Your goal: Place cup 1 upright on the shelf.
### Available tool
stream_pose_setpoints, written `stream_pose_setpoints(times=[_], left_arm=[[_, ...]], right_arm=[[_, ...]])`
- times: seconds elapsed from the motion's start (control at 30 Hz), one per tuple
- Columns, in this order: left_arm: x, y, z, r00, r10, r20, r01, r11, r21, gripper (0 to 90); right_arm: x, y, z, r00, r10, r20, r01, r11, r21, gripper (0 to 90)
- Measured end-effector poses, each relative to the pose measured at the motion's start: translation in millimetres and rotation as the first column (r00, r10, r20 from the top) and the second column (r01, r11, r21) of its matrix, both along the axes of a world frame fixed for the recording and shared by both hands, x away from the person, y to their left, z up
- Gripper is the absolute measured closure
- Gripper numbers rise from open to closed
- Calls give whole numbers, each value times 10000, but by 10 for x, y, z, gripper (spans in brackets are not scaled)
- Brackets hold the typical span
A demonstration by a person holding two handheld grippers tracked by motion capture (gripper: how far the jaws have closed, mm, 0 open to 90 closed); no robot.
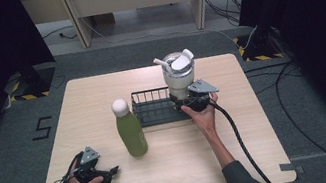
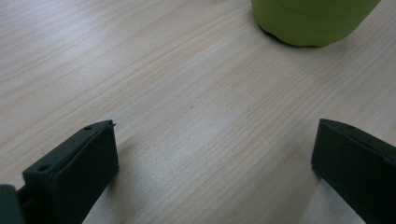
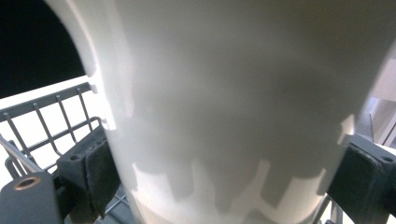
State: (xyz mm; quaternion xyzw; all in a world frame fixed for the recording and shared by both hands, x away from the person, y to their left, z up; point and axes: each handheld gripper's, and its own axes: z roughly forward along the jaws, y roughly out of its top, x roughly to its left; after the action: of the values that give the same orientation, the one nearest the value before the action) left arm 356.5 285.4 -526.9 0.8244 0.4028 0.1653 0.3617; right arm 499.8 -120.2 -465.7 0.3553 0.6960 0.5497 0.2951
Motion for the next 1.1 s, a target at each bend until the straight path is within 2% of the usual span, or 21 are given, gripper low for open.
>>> stream_pose_setpoints(times=[0.17, 0.5, 0.9, 1.1], left_arm=[[0, 0, 0, 10000, 2, 2, -2, 10000, 0, 0], [0, 0, 0, 10000, 2, 4, -2, 10000, -4, 0], [0, 0, 0, 10000, -1, 0, 1, 10000, 1, 0], [0, 0, 0, 10000, 3, 2, -3, 10000, -1, 0]], right_arm=[[-34, -16, 21, 10000, 14, -88, -16, 9998, -209, 104], [-95, -51, 20, 9999, -18, -154, 15, 9999, -172, 105], [-261, -182, 38, 9997, -23, -263, 20, 9999, -101, 148], [-367, -214, 84, 9998, -23, -216, 18, 9997, -263, 148]])
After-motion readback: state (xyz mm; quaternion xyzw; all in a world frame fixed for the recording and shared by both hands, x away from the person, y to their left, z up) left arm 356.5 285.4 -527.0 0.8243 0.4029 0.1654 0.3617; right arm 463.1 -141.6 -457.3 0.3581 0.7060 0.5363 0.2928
